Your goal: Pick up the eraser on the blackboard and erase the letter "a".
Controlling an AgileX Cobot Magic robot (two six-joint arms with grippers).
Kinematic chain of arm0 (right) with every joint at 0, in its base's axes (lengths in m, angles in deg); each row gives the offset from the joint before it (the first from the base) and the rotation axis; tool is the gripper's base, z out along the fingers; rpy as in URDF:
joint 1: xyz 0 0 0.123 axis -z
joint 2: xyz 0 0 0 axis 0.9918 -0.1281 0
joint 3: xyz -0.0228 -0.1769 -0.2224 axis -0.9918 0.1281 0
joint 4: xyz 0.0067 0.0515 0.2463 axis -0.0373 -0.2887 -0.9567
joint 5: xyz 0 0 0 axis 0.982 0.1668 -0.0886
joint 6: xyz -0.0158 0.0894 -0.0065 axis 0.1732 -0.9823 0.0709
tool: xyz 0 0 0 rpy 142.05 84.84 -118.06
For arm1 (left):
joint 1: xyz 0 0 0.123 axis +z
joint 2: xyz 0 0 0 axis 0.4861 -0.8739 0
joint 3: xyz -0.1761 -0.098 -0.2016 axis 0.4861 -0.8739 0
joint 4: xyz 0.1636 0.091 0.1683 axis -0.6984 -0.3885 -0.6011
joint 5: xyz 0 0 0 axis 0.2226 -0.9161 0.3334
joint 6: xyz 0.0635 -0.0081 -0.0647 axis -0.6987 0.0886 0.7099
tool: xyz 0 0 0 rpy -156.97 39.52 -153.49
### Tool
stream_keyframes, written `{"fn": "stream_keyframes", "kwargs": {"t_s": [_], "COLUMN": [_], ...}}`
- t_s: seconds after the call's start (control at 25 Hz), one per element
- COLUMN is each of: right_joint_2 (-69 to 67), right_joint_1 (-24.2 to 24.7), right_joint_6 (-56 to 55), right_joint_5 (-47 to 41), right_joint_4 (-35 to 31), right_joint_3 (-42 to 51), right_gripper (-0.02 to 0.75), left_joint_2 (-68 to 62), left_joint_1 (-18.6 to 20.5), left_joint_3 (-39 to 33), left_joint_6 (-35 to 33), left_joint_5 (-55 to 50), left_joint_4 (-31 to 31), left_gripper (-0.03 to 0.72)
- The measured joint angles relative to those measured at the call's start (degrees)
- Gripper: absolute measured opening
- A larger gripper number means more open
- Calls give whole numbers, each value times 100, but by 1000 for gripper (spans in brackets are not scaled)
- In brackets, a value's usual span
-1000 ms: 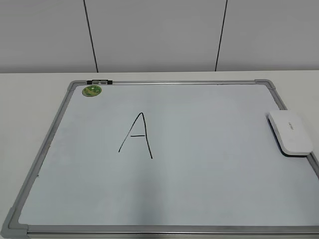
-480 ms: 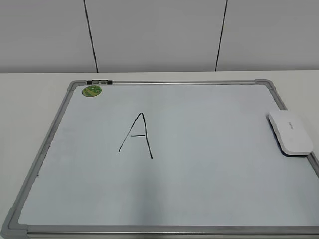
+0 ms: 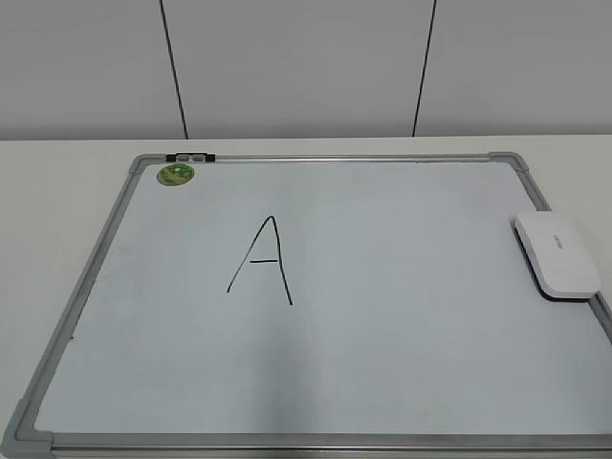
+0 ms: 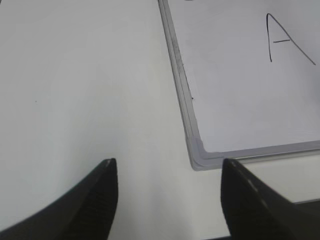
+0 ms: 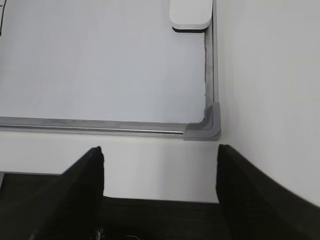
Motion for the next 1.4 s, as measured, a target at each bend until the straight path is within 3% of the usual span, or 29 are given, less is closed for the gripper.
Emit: {"fn": "stream_keyframes", "kwargs": {"t_s": [0.2, 0.36, 0.48, 1.4], "right_joint_2": [466, 921, 1141, 1195], "right_joint_1": [113, 525, 729, 769], "right_joint_6": [0, 0, 0, 10], "right_joint_5": [0, -21, -21, -32], "right_joint_4": [0, 5, 5, 5], "right_joint_3": [0, 0, 0, 0], "right_gripper": [519, 519, 519, 519], "left_joint_2": [401, 411, 411, 411], "left_joint_1": [634, 1209, 1424, 1457], "left_joint_3": [0, -12, -12, -12], "left_joint_6": [0, 0, 0, 0], "left_joint_5": [0, 0, 0, 0], "left_joint_4": [0, 0, 0, 0], "left_gripper": [473, 473, 473, 472]}}
